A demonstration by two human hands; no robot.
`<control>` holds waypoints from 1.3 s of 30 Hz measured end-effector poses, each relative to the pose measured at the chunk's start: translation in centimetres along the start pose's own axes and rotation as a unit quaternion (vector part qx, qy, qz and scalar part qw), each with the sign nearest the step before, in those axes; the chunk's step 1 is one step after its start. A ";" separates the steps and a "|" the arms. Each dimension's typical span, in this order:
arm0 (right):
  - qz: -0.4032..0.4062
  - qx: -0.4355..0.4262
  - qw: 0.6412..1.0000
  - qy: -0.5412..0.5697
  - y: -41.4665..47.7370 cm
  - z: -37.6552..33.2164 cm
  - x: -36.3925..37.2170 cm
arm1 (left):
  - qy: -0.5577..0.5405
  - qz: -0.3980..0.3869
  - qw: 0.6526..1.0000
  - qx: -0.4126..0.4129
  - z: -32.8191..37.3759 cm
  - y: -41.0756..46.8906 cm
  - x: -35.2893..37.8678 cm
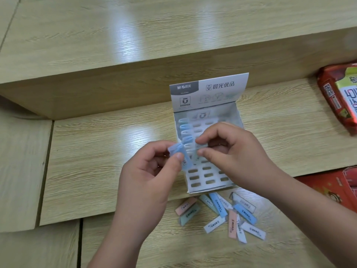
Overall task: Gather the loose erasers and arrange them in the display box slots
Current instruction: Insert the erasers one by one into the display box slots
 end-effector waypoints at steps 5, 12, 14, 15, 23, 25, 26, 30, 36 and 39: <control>-0.016 -0.015 0.999 -0.023 0.3 0.0 0.6 | 0.008 0.003 1.000 0.000 0.1 0.0 -0.1; -0.032 -0.048 0.997 -0.052 0.4 0.1 0.9 | -0.011 0.013 1.000 0.000 0.3 -0.1 -0.5; -0.050 -0.095 0.988 -0.108 0.4 -0.4 1.1 | -0.005 0.013 1.000 0.002 0.3 -0.2 -0.6; -0.057 -0.117 0.983 -0.130 0.3 -0.7 1.1 | -0.002 0.014 1.000 0.002 0.3 -0.2 -0.7; -0.107 -0.222 0.926 -0.287 -0.7 -1.4 2.4 | 0.008 0.020 1.000 0.013 0.1 0.0 -0.9; -0.095 -0.235 0.910 -0.327 -0.6 -2.0 2.0 | 0.022 0.013 0.999 0.020 0.0 0.1 -0.7; -0.076 -0.231 0.915 -0.323 -0.5 -2.5 1.4 | 0.031 0.007 0.999 0.024 0.0 0.1 -0.5; -0.064 -0.185 0.971 -0.136 -0.4 -4.6 -0.4 | 0.084 -0.022 0.994 0.060 0.6 0.5 1.0; -0.036 -0.209 0.969 -0.124 -0.2 -5.0 -1.0 | 0.113 -0.045 0.990 0.067 0.4 0.9 2.1; -0.011 -0.204 0.973 -0.111 -1.0 -4.5 -1.6 | 0.086 -0.049 0.995 0.015 -1.2 1.0 1.4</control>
Point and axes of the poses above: each hand's wrist, its own y-axis towards the middle knuckle, its own x-axis out of the palm, z = x × y, the point moved 8 cm from there along y, towards the middle knuckle, and after that the axes turned 4 degrees about z, right-handed, at the moved point
